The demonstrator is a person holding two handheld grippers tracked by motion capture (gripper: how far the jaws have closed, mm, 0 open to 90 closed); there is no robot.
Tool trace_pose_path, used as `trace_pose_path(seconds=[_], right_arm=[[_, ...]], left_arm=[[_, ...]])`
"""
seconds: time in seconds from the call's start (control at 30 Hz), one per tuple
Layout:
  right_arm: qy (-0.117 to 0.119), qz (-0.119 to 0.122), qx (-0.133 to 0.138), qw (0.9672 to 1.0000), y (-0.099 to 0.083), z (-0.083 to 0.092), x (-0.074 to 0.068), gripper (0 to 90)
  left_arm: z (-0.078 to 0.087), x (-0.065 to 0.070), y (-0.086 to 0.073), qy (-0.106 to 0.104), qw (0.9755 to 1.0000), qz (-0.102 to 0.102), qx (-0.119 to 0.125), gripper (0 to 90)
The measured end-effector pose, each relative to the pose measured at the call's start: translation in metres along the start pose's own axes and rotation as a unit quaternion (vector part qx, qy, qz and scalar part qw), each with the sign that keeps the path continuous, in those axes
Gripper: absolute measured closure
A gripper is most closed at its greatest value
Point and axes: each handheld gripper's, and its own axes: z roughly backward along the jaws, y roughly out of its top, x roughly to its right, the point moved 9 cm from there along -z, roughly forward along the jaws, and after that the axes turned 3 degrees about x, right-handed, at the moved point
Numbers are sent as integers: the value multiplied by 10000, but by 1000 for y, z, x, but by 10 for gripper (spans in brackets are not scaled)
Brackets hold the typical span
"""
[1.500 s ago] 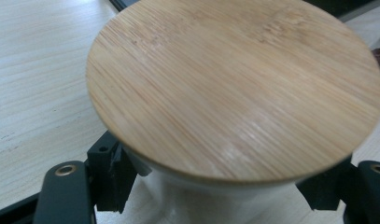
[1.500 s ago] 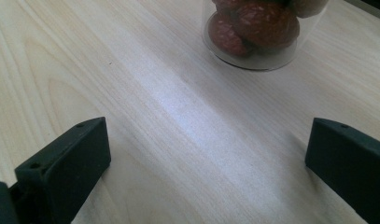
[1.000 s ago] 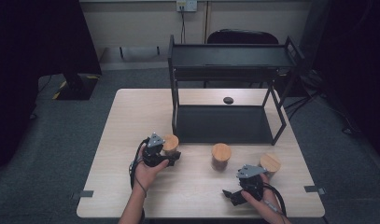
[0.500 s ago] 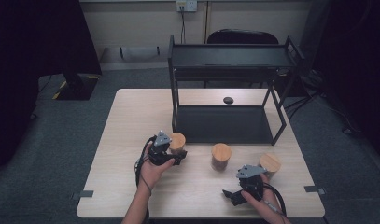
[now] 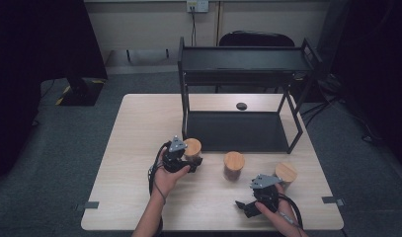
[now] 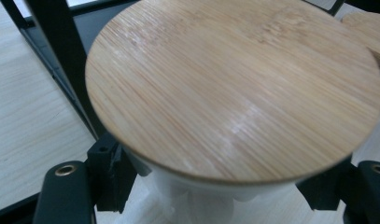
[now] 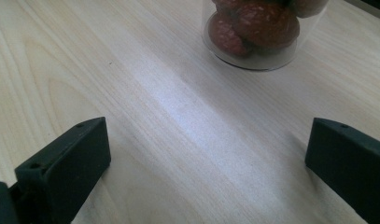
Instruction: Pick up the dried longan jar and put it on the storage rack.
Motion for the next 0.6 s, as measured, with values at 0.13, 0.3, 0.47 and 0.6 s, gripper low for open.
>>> trace_pose_path(seconds=[0.13,0.3,0.47,0.6], right_arm=[[0,2,0,10000,0,0,0,0],[0,2,-1,10000,0,0,0,0],[0,2,1,10000,0,0,0,0],[0,1,1,10000,0,0,0,0]], left_arm=[[-5,2,4,-6,10000,-46,3,260],[-10,2,7,11,10000,-27,-9,260],[-14,1,11,123,9999,-28,-59,259],[-20,1,17,164,9998,-59,-49,260]])
